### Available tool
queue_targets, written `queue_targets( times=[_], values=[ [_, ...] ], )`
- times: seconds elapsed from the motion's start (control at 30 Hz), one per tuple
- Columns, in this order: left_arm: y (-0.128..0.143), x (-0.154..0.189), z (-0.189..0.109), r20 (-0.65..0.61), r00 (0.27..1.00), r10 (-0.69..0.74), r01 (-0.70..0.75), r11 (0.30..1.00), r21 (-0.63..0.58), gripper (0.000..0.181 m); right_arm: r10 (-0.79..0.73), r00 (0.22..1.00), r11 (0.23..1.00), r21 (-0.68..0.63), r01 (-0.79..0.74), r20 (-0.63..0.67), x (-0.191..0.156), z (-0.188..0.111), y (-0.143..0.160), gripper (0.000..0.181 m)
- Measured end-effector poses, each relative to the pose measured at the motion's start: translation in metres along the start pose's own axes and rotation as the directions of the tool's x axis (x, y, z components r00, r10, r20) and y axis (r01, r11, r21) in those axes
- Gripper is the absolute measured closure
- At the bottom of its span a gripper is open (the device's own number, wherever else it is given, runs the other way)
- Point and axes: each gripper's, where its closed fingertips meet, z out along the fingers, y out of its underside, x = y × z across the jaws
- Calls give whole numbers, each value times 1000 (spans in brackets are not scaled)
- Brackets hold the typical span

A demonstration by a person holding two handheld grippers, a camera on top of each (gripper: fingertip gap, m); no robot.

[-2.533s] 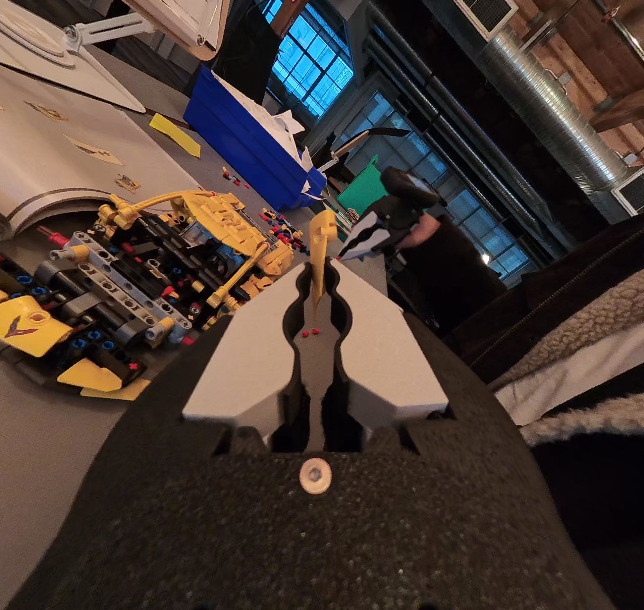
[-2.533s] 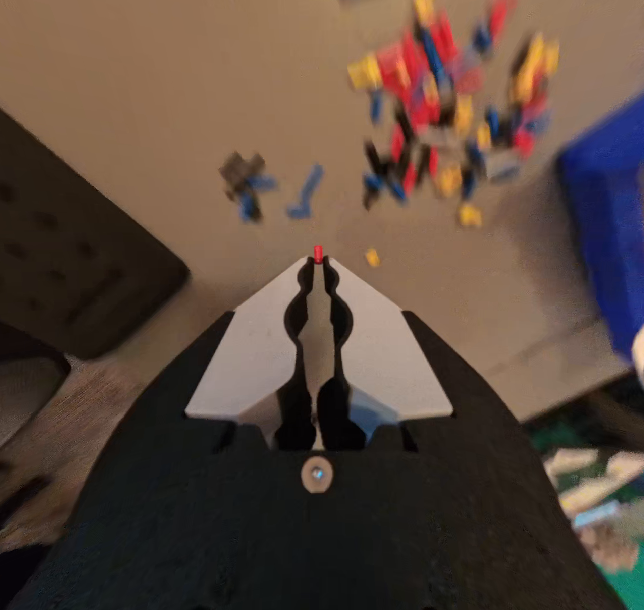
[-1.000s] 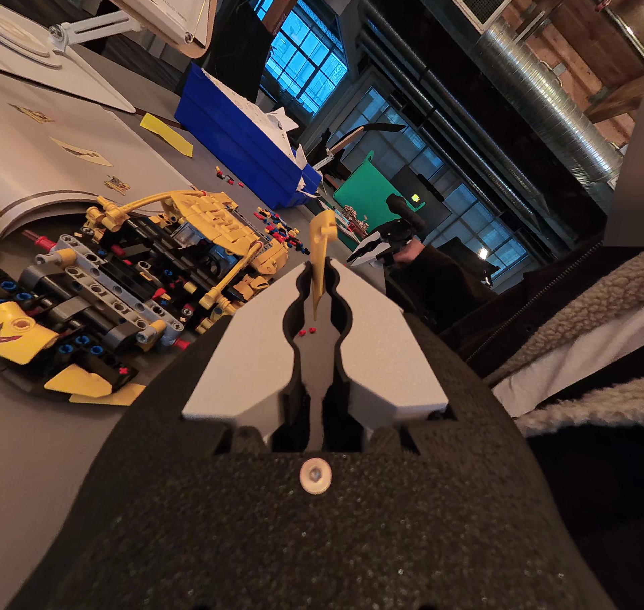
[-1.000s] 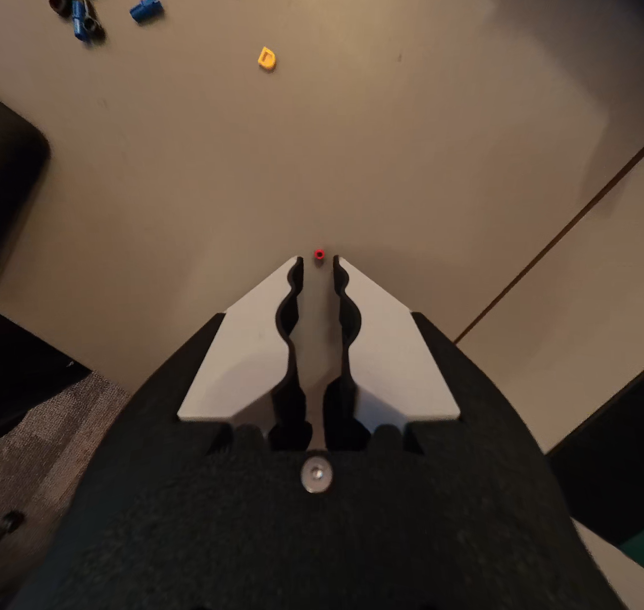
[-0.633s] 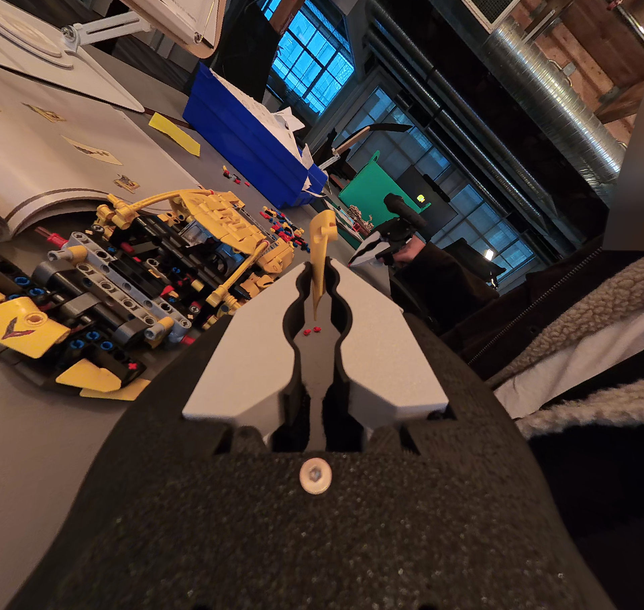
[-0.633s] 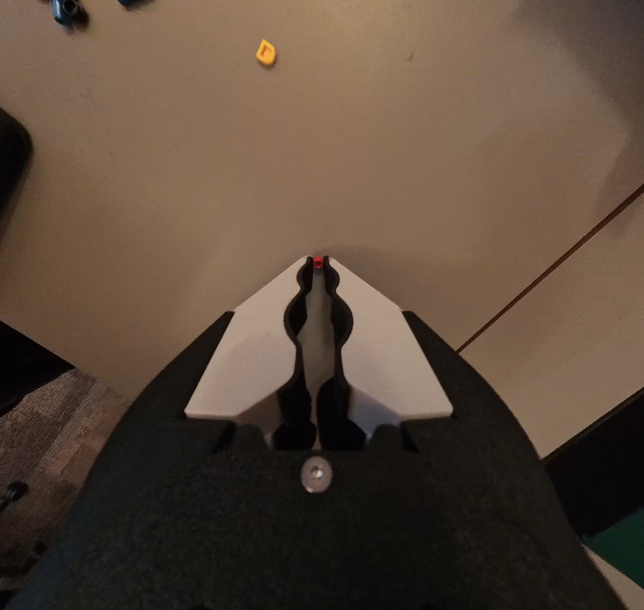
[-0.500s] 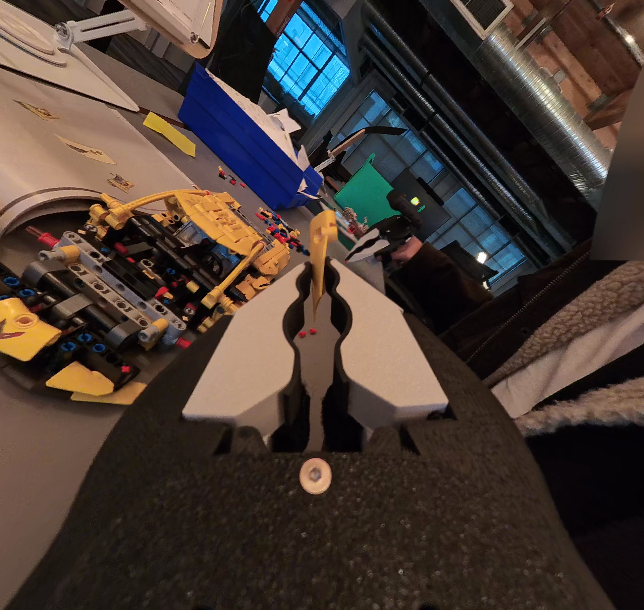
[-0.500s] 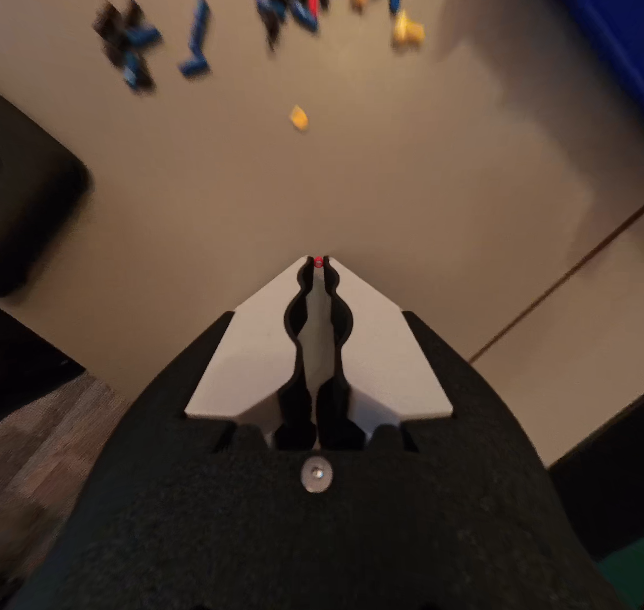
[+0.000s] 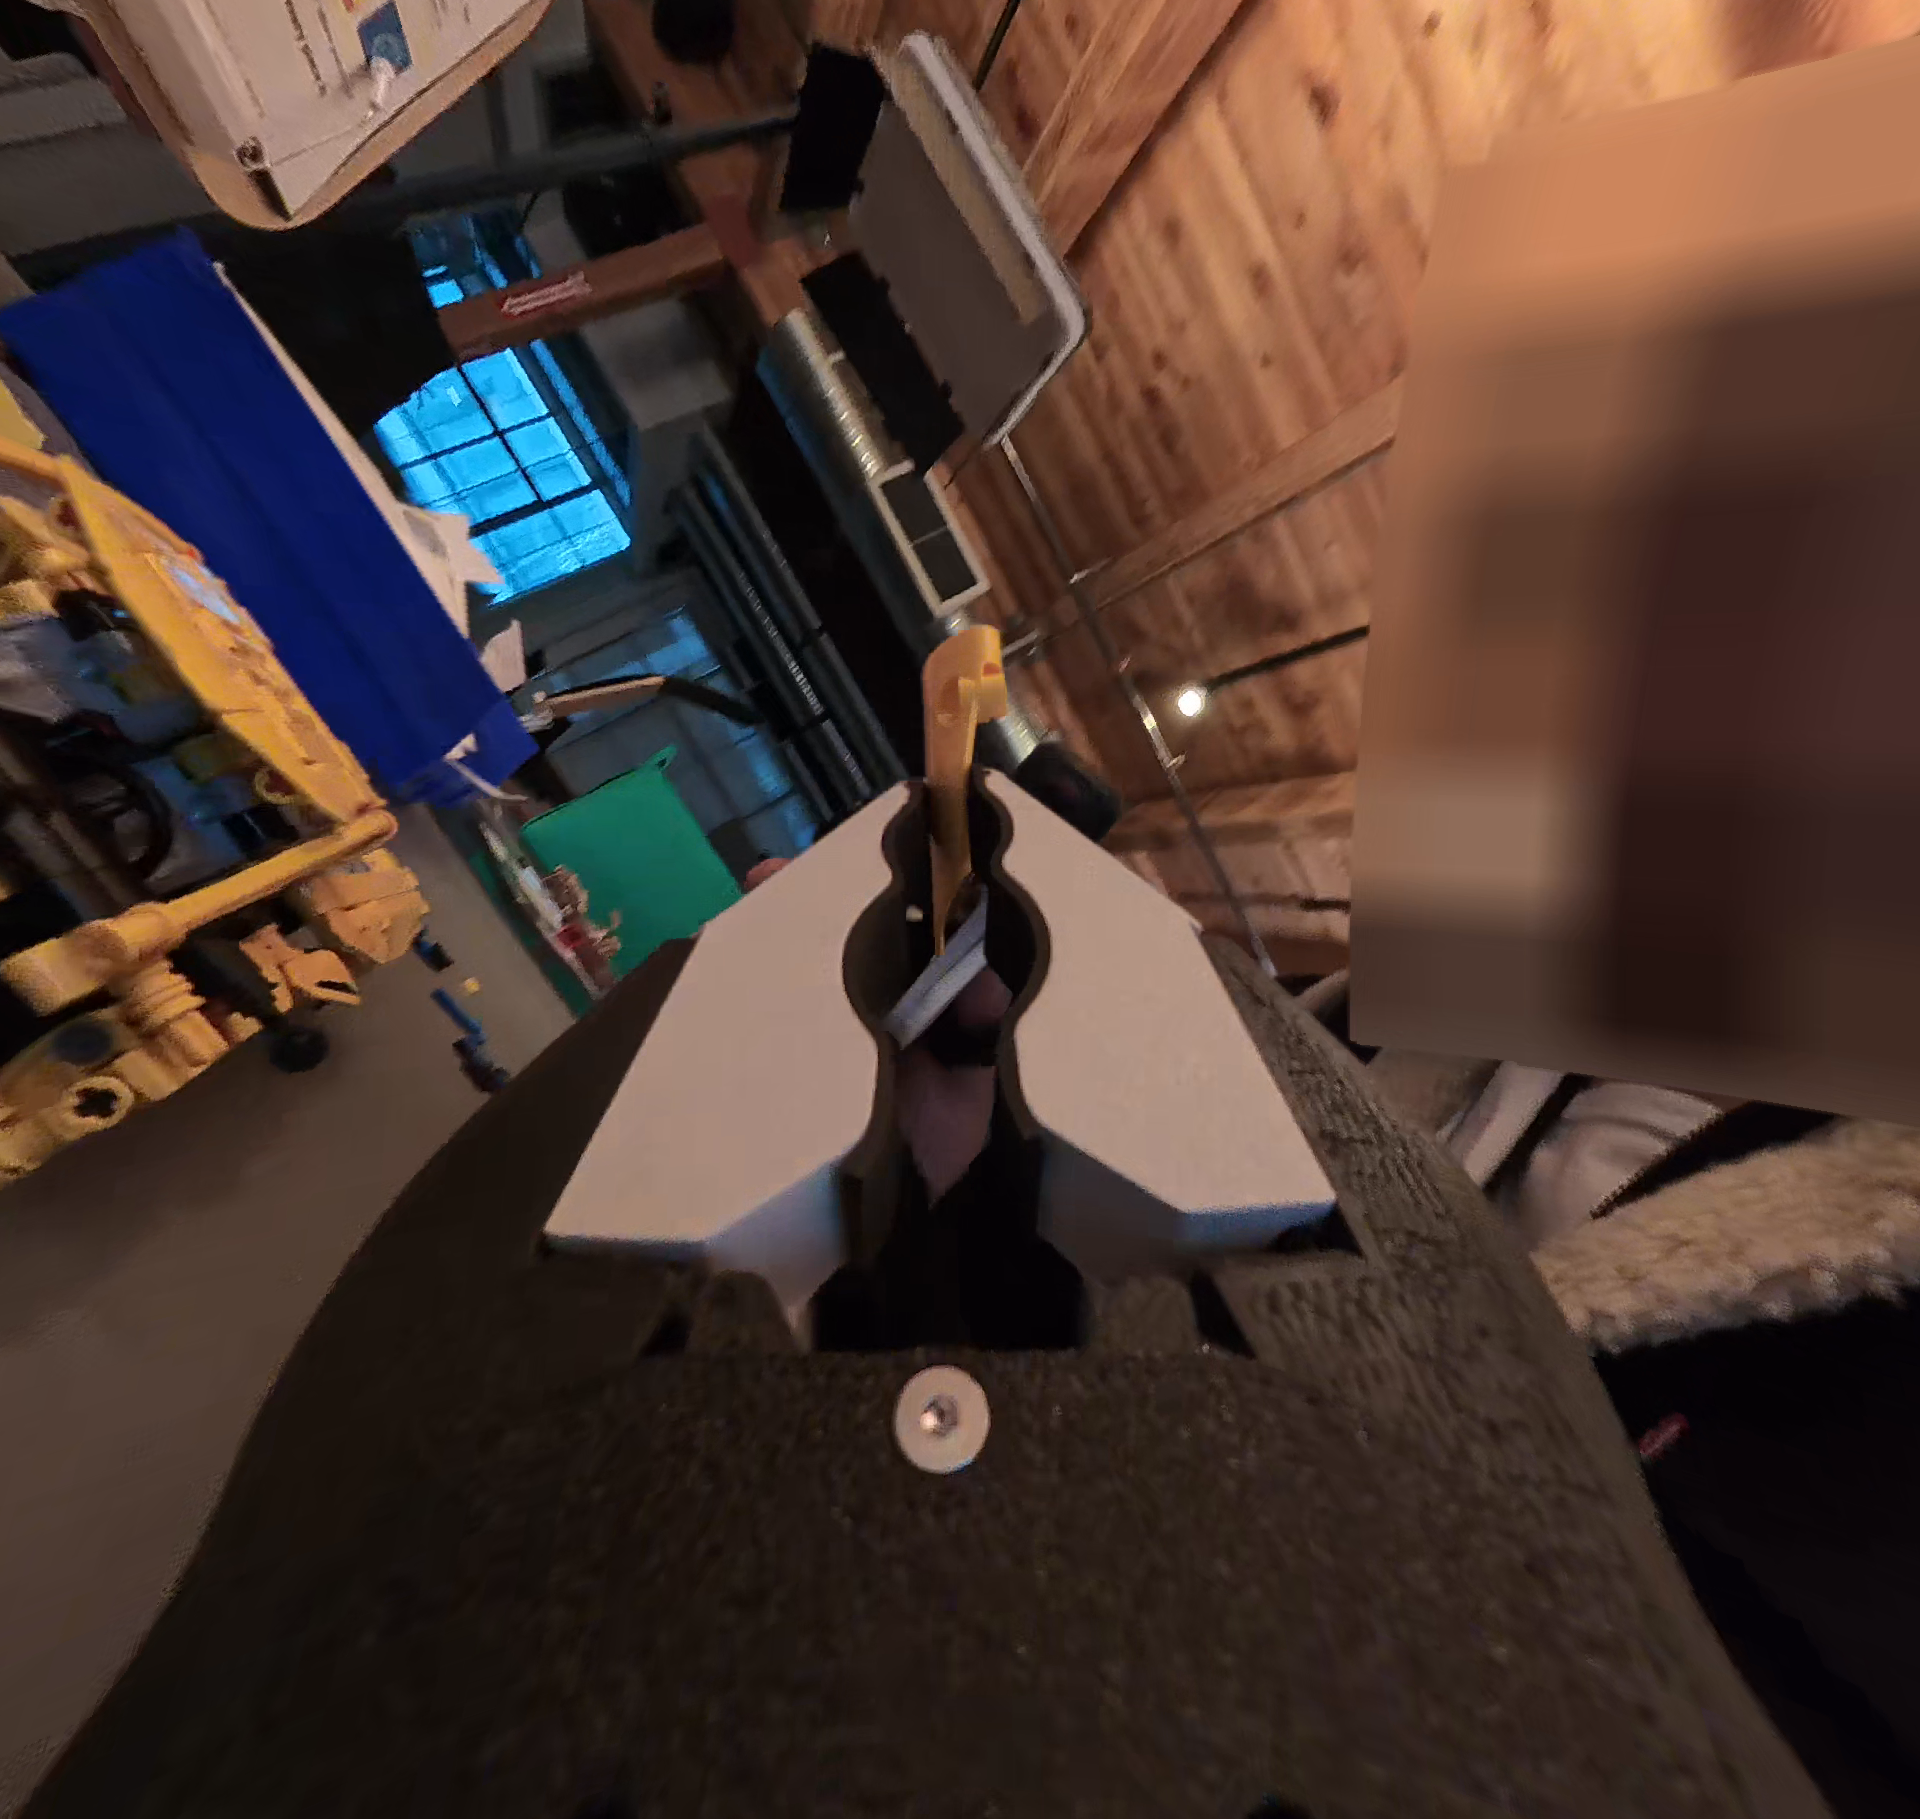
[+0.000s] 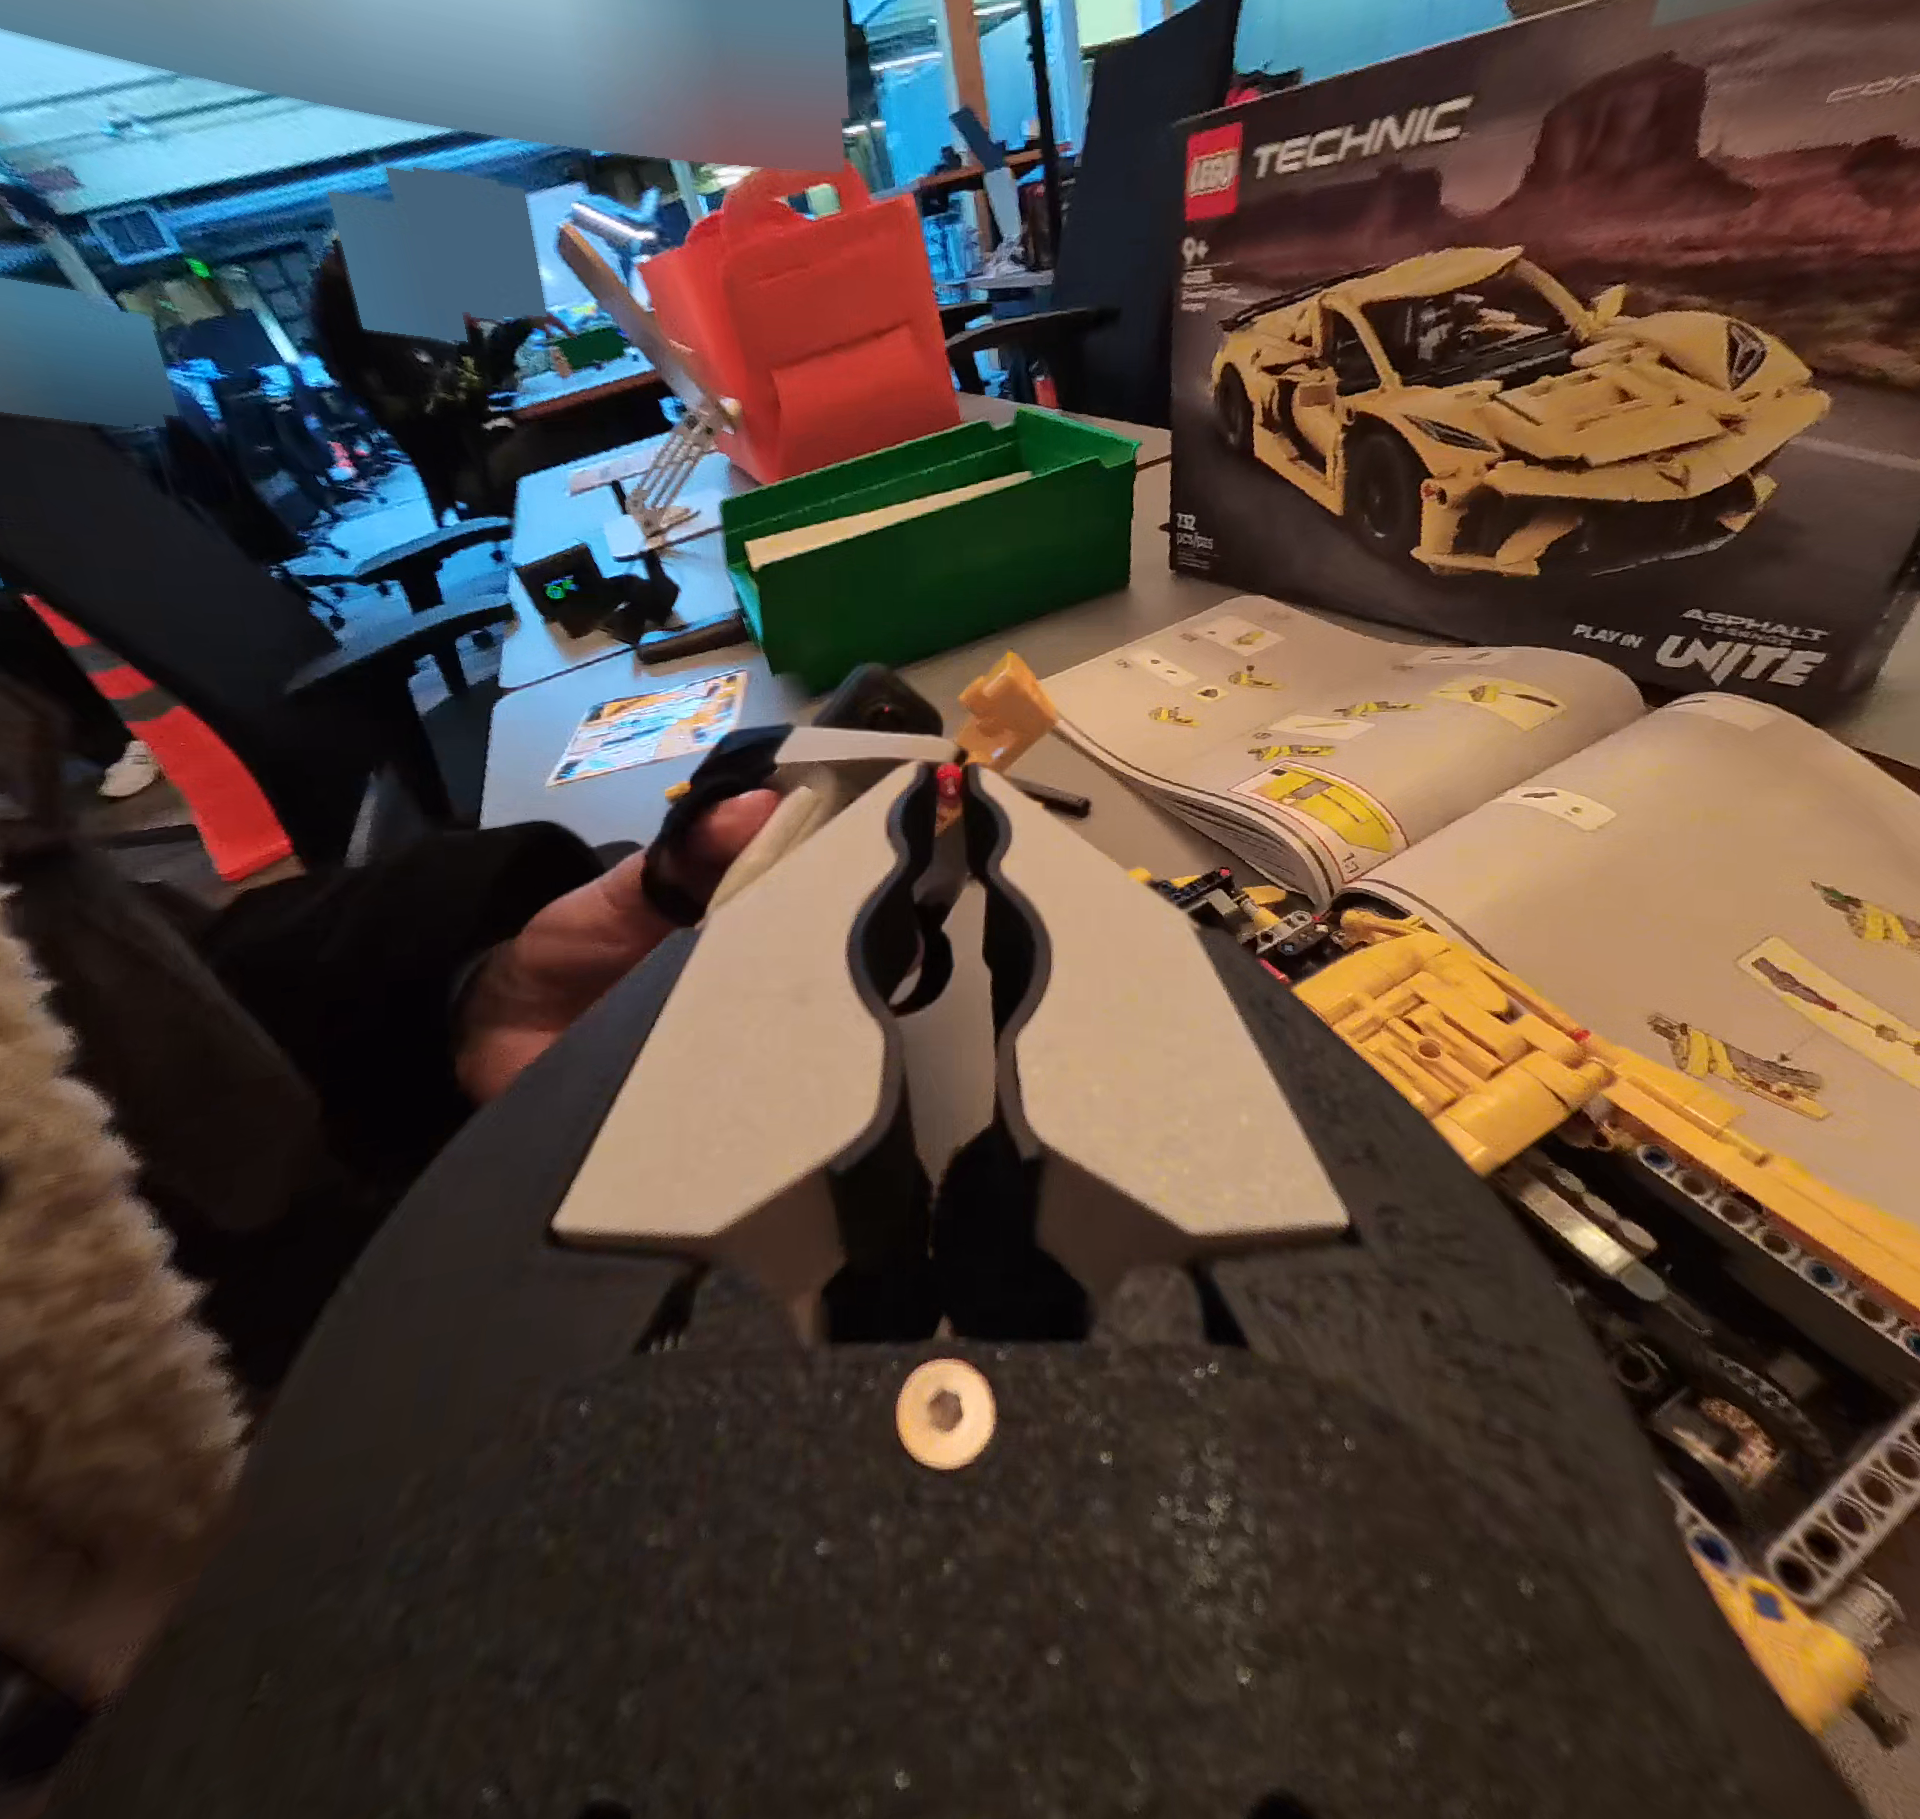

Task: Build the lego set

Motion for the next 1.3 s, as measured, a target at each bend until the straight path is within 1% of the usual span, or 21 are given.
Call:
queue_targets(
  times=[0.13,0.17,0.3,0.43,0.57,0.73,0.83,0.9,1.03,1.1,1.17,1.2,1.3],
  values=[
    [-1,1,2,-63,995,-75,78,996,45,174,-74,994,997,-12,74,-85,3,5,0,178],
    [-1,2,2,-73,994,-84,87,995,47,174,-75,994,997,-11,74,-82,2,5,0,178],
    [2,3,3,-71,995,-74,76,997,31,174,-89,990,996,-28,86,-107,3,5,2,178],
    [3,3,3,-55,997,-57,58,998,20,174,-90,991,996,-28,88,-102,3,4,3,178],
    [6,1,5,-39,998,-41,41,999,6,174,-69,992,998,-5,69,-104,4,2,3,178],
    [7,0,6,-80,991,-111,115,992,47,174,19,997,997,81,-13,-78,5,0,5,178],
    [9,-3,6,-74,990,-124,127,991,40,174,-22,995,995,94,31,-97,6,0,8,178],
    [10,-5,5,-52,993,-106,107,994,29,174,-25,996,996,77,32,-91,7,0,10,178],
    [10,-8,6,20,1000,-13,13,1000,-24,174,78,996,994,76,-75,-31,9,0,12,178],
    [10,-10,5,38,999,9,-8,999,-39,175,105,994,993,61,-104,-18,10,0,13,178],
    [10,-8,7,31,999,20,-18,999,-47,175,67,997,995,69,-65,-23,11,-3,11,175],
    [7,-7,6,22,1000,16,-15,999,-33,175,48,998,996,78,-45,-44,13,-6,10,174],
    [0,-9,1,17,1000,-10,10,1000,7,174,5,998,998,62,-1,-62,14,-9,11,178]
  ],
)
